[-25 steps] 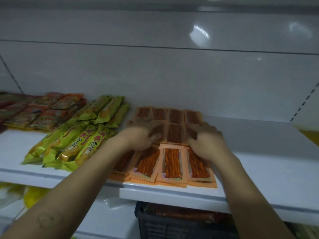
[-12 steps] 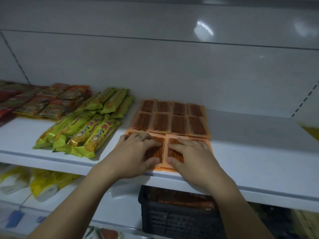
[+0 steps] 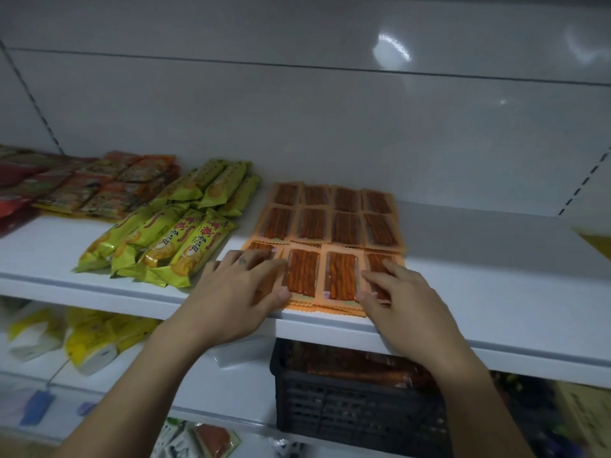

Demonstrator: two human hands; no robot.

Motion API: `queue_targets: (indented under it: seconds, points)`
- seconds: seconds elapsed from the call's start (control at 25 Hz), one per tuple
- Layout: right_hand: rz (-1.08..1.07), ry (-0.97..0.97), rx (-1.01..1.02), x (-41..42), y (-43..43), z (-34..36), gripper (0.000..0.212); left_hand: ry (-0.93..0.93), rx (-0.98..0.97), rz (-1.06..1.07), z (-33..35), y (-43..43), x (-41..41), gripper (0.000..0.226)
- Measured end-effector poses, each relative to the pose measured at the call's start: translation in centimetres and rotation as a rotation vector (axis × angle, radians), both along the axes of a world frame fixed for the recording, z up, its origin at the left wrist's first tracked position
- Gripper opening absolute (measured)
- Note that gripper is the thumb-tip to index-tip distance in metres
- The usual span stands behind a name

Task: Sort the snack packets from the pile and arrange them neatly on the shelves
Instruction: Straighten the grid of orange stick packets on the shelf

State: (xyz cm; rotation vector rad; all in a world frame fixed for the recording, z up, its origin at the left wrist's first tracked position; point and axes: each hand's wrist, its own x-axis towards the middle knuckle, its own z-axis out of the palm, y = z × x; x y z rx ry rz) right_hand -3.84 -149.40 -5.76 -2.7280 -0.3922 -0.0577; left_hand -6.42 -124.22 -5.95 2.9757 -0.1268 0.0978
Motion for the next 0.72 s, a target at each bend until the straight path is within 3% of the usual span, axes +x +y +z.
queue_targets:
  seconds: [0.16,0.28,0.44,0.72]
  points:
    - [0.025,-0.089,0.106,-0.6,0.0,0.9,0.058,-0.046,-0.02,-0.048,-0.2,0.1,-0.4,0.088]
    - [0.141,-0.086,-0.041,-0.8,1.3,1.3,0.067,-0.019,0.038,-0.123,-0.3,0.3,-0.1,0.081]
    - [0.225,-0.036,-0.124,-0.7,2.5,0.9,0.053,-0.001,0.047,-0.149,-0.3,0.2,0.5,0.062]
    - [0.246,-0.052,-0.103,-0.4,2.3,0.2,0.046,-0.047,0.072,-0.152,-0.4,0.2,0.5,0.057]
